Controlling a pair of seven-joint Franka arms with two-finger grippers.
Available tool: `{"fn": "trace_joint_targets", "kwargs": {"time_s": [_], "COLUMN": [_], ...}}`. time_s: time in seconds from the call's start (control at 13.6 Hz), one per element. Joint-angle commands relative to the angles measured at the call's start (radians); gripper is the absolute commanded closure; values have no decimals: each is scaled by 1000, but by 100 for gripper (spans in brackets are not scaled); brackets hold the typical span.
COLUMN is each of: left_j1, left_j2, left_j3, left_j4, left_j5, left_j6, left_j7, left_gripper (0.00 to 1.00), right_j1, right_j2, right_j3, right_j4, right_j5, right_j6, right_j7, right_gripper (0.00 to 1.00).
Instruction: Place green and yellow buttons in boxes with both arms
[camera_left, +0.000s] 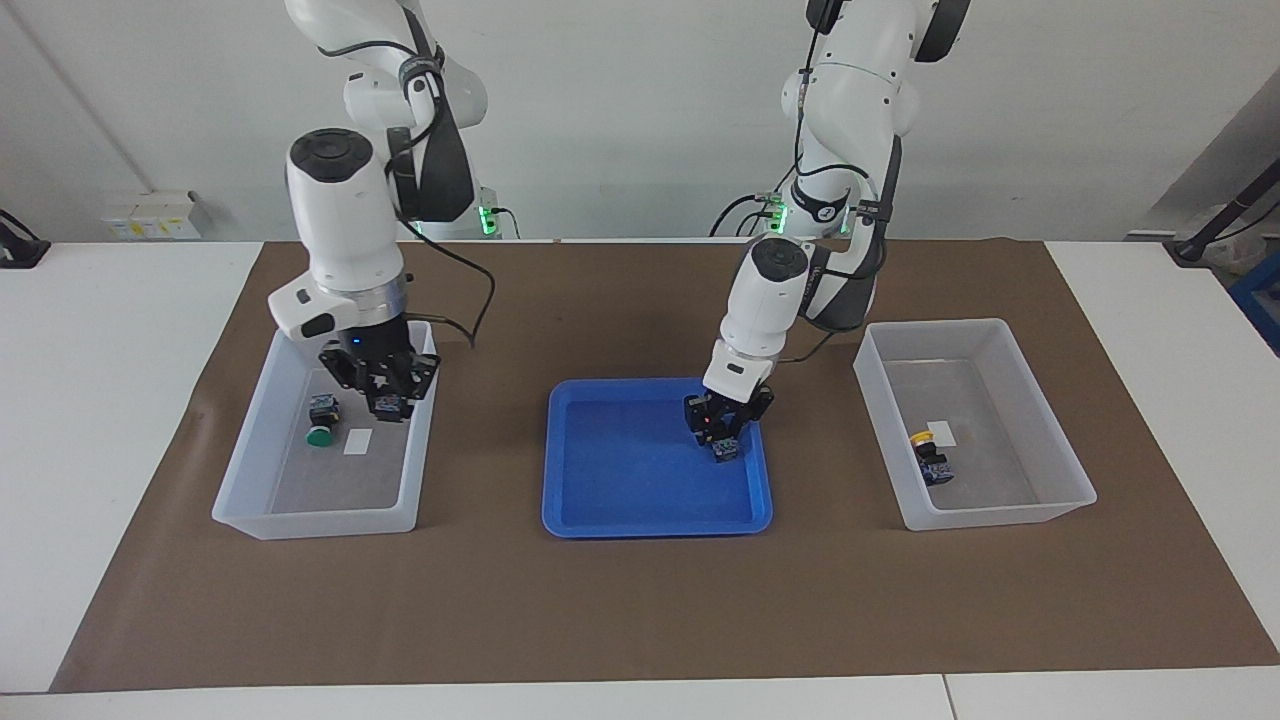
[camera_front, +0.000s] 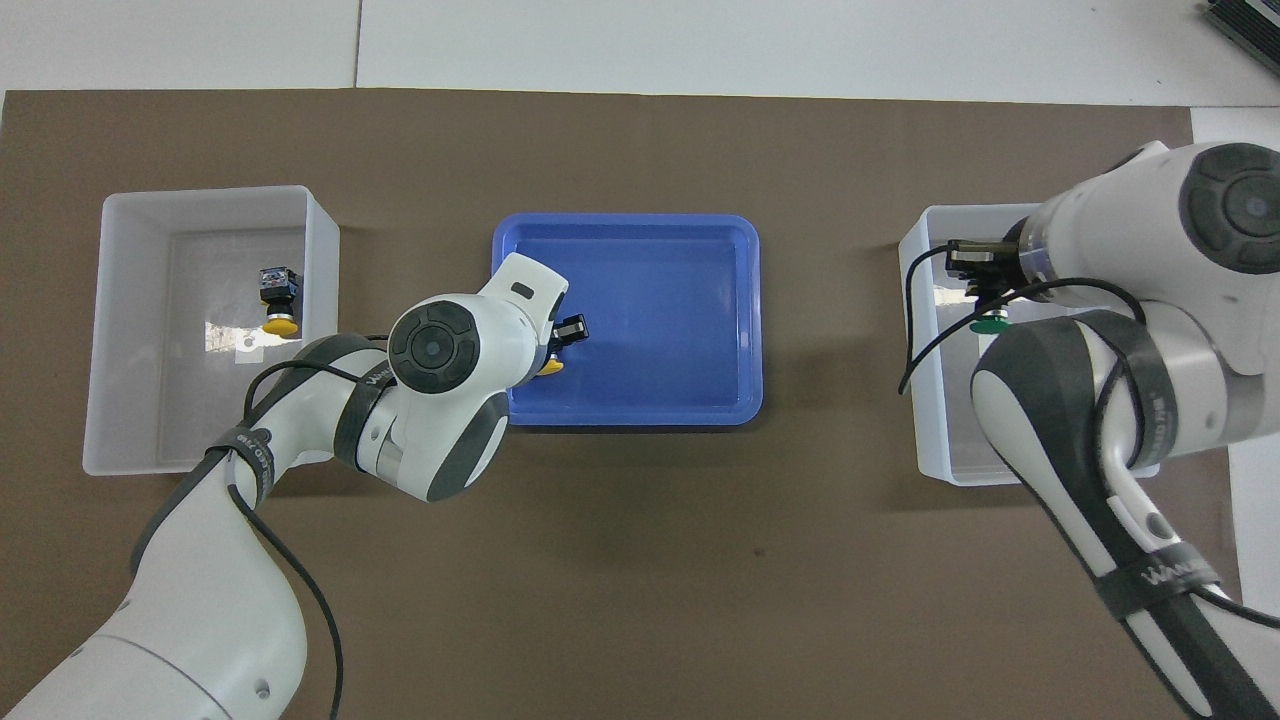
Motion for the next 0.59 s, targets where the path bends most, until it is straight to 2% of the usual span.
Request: {"fn": "trace_joint_targets", "kwargs": {"time_s": [0.0,0.07,0.15,0.37,0.51], "left_j1": [-12,-12,-10,-4,13], "left_j2": [-5,-5,-5,-4,-7], "left_j3": [13,13,13,15,13], "left_j4": [-24,-24,-21,24,118], "left_j5": [5,5,5,5,5], "left_j6": [31,31,25,-6,-137], "left_j7": [-11,-10,-8,-8,-2], "left_gripper": [84,97,100,100,100], "right_j1": [-93,-116,-135,-173,-164], "right_j2": [-82,-82,-73,-42,-9], "right_j3": [15,15,15,15,15], "right_j4": [-177,-205,-223,-320,-324], "right_j5": [3,4,30,132,138], "right_j6": [91,123,137,269,294], "right_j7": [-152,-193,-210,-356,-408], "right_gripper": [100,100,100,100,100]}}
